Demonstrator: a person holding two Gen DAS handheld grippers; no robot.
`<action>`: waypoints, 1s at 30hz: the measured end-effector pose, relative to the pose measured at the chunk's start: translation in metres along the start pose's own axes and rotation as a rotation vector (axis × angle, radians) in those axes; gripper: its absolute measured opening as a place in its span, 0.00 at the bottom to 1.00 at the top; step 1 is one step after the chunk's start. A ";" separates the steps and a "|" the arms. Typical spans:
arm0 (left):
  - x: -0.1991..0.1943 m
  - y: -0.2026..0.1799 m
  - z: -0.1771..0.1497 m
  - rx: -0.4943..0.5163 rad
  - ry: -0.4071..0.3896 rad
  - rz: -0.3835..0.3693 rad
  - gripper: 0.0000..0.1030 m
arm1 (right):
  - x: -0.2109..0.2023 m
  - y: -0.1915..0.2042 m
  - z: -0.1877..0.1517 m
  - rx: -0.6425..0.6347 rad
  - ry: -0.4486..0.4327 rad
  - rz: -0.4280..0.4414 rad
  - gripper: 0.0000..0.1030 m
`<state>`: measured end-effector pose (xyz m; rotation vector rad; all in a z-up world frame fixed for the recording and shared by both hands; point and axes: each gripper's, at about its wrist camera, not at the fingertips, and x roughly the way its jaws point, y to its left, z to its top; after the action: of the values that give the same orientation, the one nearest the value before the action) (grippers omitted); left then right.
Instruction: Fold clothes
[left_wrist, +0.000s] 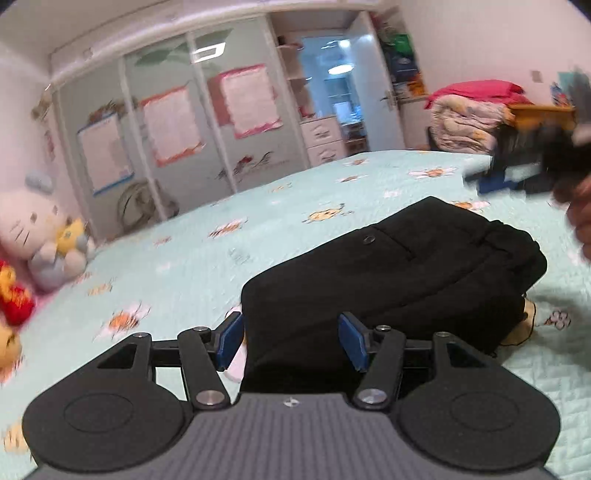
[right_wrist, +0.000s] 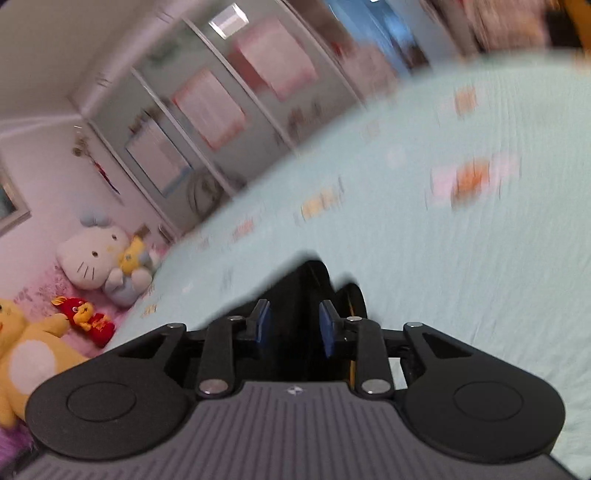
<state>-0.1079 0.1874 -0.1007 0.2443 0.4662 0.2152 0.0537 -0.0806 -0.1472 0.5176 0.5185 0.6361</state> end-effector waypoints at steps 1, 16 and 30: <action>0.009 -0.003 -0.004 0.007 0.026 -0.018 0.59 | -0.011 0.011 -0.003 -0.029 -0.015 0.034 0.30; 0.002 -0.017 -0.034 0.018 0.064 -0.031 0.68 | -0.013 0.031 -0.048 -0.163 0.070 0.059 0.27; 0.014 -0.022 0.003 0.005 -0.039 -0.111 0.73 | 0.038 0.052 -0.017 -0.226 0.094 -0.042 0.36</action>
<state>-0.0914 0.1700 -0.1103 0.2264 0.4404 0.1011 0.0480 -0.0148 -0.1404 0.2642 0.5376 0.6714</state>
